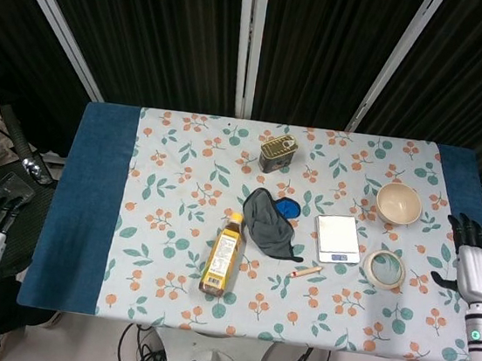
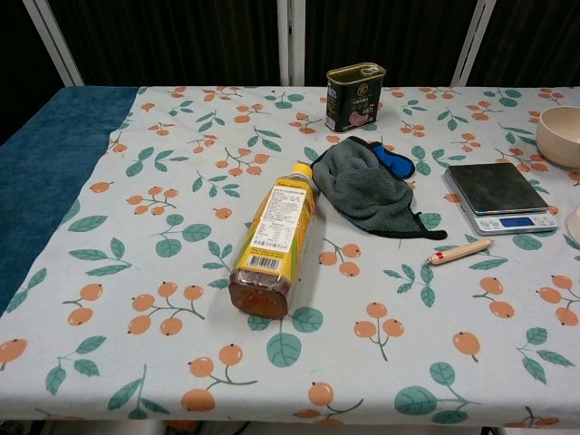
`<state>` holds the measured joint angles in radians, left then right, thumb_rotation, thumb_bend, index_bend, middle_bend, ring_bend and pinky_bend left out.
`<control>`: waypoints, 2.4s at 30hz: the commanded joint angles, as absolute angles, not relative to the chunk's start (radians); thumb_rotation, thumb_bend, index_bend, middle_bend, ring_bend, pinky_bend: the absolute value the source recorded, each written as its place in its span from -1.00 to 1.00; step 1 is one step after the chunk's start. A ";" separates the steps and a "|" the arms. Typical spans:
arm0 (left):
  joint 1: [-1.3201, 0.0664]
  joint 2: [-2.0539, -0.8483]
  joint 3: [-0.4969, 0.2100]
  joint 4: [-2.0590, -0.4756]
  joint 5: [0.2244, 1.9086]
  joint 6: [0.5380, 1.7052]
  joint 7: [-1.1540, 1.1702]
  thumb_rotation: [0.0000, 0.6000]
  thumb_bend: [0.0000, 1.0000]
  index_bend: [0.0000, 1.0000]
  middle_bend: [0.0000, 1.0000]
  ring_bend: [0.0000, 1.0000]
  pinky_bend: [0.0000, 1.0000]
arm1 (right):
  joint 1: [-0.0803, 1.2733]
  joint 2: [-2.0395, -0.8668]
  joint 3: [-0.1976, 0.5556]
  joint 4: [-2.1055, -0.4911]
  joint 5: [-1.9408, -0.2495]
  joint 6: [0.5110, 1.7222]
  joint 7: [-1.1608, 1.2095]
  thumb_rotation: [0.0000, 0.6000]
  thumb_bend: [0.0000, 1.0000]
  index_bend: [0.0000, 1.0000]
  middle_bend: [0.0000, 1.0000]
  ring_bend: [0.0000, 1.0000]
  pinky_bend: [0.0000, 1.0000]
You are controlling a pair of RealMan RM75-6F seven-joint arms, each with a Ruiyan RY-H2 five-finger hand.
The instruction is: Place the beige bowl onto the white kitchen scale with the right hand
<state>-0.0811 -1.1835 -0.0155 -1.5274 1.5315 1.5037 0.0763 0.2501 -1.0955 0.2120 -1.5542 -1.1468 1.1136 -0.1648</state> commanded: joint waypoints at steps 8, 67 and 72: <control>-0.073 -1.174 -0.007 -1.538 1.533 1.504 0.076 1.00 -0.75 -0.78 -0.90 -1.00 -0.90 | 0.496 -1.133 0.297 -1.372 -0.844 0.765 -0.202 1.00 -1.00 -1.00 -1.00 -1.00 -1.00; -0.074 -1.154 -0.003 -1.553 1.511 1.466 0.072 1.00 -0.76 -0.78 -0.90 -1.00 -0.91 | 0.892 -1.388 0.036 -0.862 -0.528 0.325 -0.058 1.00 -0.95 -0.96 -0.82 -0.86 -0.47; -0.073 -1.156 -0.001 -1.553 1.506 1.462 0.075 1.00 -0.75 -0.78 -0.90 -1.00 -0.91 | 0.882 -1.396 0.040 -0.860 -0.548 0.356 -0.050 1.00 -0.87 -0.70 -0.65 -0.70 -0.31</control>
